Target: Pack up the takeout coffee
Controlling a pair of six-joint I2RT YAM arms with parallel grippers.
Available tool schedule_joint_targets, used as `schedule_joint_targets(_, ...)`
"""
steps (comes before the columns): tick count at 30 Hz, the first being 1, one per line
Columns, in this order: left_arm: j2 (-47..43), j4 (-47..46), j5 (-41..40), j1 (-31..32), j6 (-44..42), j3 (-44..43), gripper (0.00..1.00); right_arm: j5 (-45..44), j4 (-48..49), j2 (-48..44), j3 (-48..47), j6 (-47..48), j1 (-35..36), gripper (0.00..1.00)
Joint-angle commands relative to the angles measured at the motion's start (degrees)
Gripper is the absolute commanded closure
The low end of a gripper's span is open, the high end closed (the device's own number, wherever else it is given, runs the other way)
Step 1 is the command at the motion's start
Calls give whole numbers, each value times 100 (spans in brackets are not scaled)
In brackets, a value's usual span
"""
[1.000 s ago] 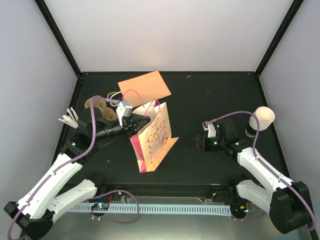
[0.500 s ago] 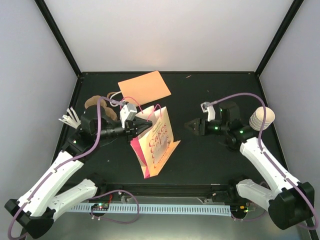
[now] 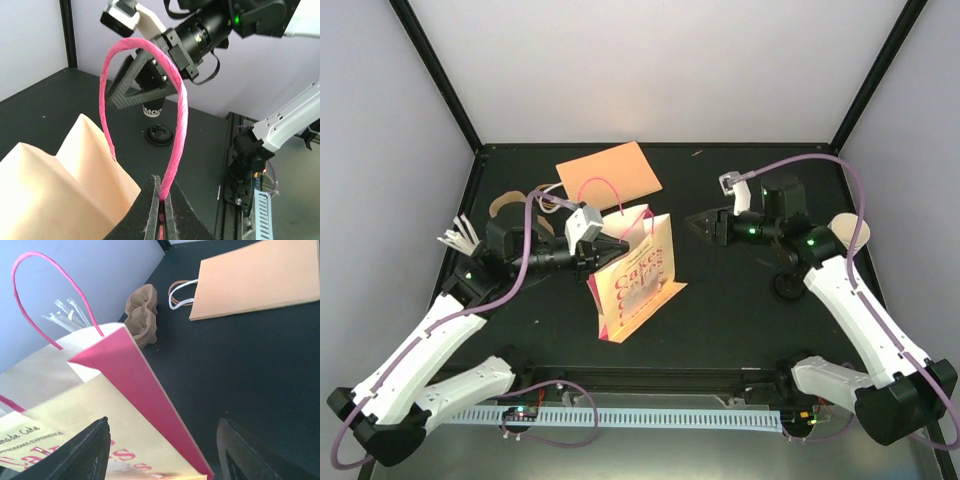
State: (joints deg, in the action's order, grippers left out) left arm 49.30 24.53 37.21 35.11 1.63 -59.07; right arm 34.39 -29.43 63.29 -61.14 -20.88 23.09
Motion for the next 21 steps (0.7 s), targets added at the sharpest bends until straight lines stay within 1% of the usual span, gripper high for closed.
schedule_joint_targets(1, 142, 332, -382, 257, -493, -314, 99, -209, -222, 52, -400, 155, 50, 44)
schedule_joint_targets(2, 160, 349, -411, 331, -542, -319, 98, -221, -270, 56, -472, 196, 51, 49)
schedule_joint_targets(3, 173, 355, -439, 398, -595, -312, 98, -218, -305, 52, -537, 231, 55, 61)
schedule_joint_targets(4, 183, 358, -479, 475, -642, -308, 99, -195, -335, 52, -625, 279, 51, 81)
schedule_joint_targets(5, 197, 371, -489, 543, -692, -311, 98, -139, -366, 47, -690, 319, 52, 96)
schedule_joint_targets(6, 214, 392, -490, 605, -757, -307, 98, -79, -397, 54, -749, 347, 73, 98)
schedule_joint_targets(9, 267, 456, -493, 790, -954, -320, 98, 109, -453, 59, -884, 499, 270, 99)
schedule_joint_targets(14, 326, 533, -390, 1000, -1167, -306, 98, -42, -672, 130, -1097, 898, 889, 99)
schedule_joint_targets(18, 308, 561, -290, 1172, -1282, -251, 98, -140, -1189, 531, -1479, 1216, 1299, 99)
schedule_joint_targets(21, 269, 574, -287, 1286, -1305, -222, 98, -396, -1766, 912, -1841, 1421, 1712, 99)
